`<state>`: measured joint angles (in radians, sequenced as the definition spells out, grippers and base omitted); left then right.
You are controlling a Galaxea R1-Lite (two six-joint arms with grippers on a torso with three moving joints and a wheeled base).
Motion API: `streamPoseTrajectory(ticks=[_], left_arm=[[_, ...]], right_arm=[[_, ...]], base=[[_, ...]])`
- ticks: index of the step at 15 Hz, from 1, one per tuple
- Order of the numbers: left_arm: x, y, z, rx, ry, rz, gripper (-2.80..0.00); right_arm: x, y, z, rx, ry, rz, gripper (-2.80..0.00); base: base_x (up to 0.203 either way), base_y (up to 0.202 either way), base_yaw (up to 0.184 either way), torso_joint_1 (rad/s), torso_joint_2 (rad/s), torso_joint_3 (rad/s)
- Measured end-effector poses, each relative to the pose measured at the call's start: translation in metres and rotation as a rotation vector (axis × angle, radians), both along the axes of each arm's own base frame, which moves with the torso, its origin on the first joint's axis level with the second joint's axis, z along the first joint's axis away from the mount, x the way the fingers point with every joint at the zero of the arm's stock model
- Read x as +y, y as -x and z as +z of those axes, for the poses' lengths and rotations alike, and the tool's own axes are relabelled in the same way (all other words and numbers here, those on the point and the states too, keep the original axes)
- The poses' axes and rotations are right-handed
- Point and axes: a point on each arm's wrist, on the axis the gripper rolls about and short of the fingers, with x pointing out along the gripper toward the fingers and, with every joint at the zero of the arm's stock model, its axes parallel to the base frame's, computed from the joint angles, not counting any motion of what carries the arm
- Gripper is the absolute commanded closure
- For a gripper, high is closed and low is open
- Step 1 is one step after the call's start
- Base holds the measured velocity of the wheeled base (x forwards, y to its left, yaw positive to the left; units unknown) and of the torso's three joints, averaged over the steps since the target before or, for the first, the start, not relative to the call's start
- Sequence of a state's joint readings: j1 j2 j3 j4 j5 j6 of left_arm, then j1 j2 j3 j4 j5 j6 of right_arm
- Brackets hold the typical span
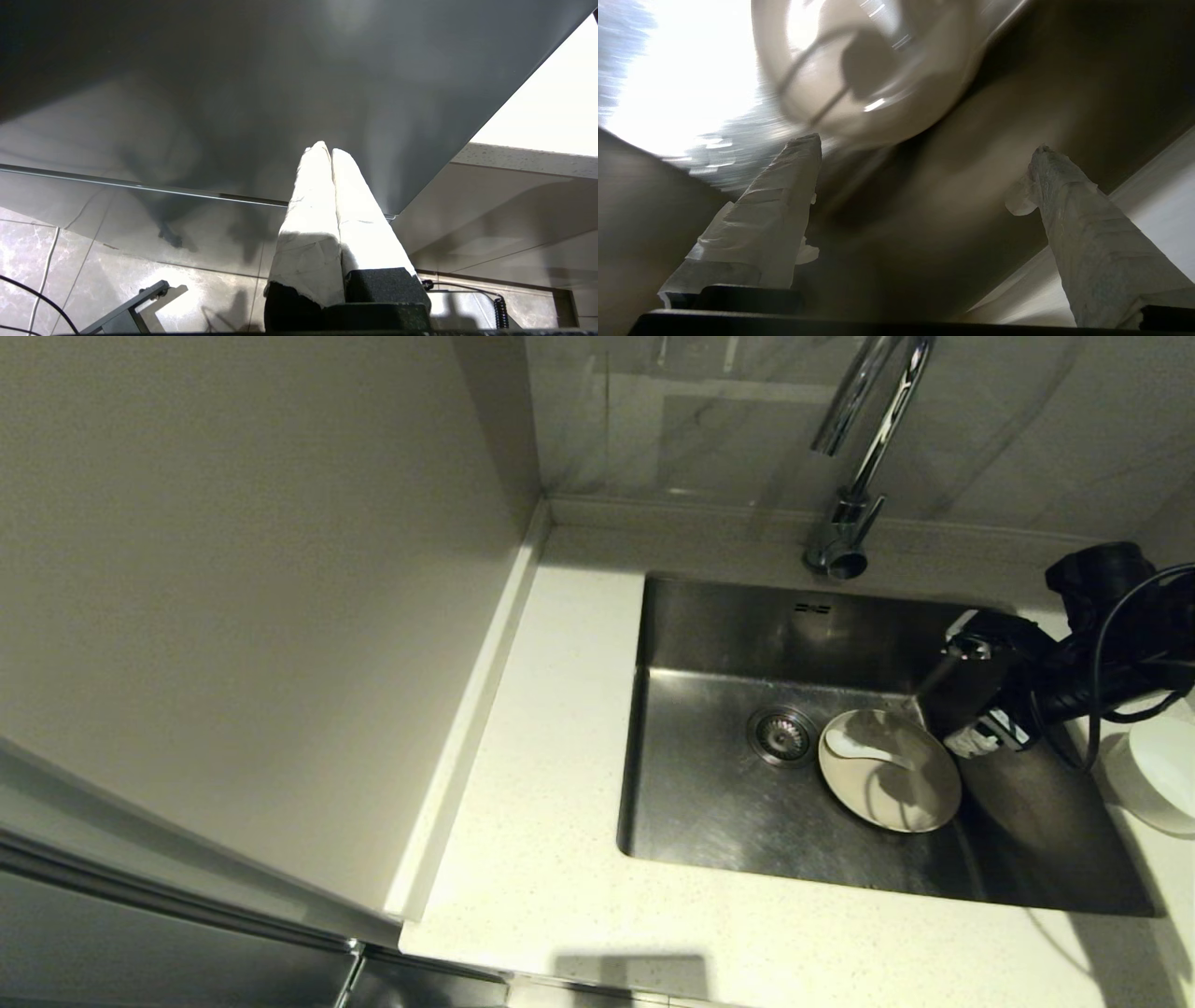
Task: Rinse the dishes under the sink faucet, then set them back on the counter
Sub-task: Put a spoon back to the table from the sink
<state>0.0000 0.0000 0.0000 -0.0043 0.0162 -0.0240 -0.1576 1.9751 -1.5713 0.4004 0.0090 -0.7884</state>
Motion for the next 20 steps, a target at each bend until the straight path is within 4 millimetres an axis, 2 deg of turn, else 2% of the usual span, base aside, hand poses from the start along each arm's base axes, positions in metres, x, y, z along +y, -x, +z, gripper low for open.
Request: streamPoseTrajectory(ticks=[3,8,11,15,20], left_arm=[[0.000,0.000,0.000,0.000,0.000,0.000,0.00],[0.000,0.000,0.000,0.000,0.000,0.000,0.00],[0.000,0.000,0.000,0.000,0.000,0.000,0.00],[0.000,0.000,0.000,0.000,0.000,0.001,0.00],[0.000,0.000,0.000,0.000,0.000,0.000,0.00]], right_arm=[[-0.006,-0.017,-0.007,-0.012,0.046,0.139,-2.80],[-0.009,-0.039,-0.053,0.081,0.050,0.282,-2.80],[-0.008,-0.044,-0.075,0.136,0.032,0.290,-2.80],[-0.006,-0.055,-0.095,0.169,0.023,0.297,-2.80],[-0.005,-0.081,-0.102,0.138,0.007,0.269,-2.80]], base=[[0.000,0.000,0.000,0.000,0.00,0.000],[0.000,0.000,0.000,0.000,0.00,0.000],[0.000,0.000,0.000,0.000,0.00,0.000],[0.000,0.000,0.000,0.000,0.00,0.000],[0.000,0.000,0.000,0.000,0.00,0.000]])
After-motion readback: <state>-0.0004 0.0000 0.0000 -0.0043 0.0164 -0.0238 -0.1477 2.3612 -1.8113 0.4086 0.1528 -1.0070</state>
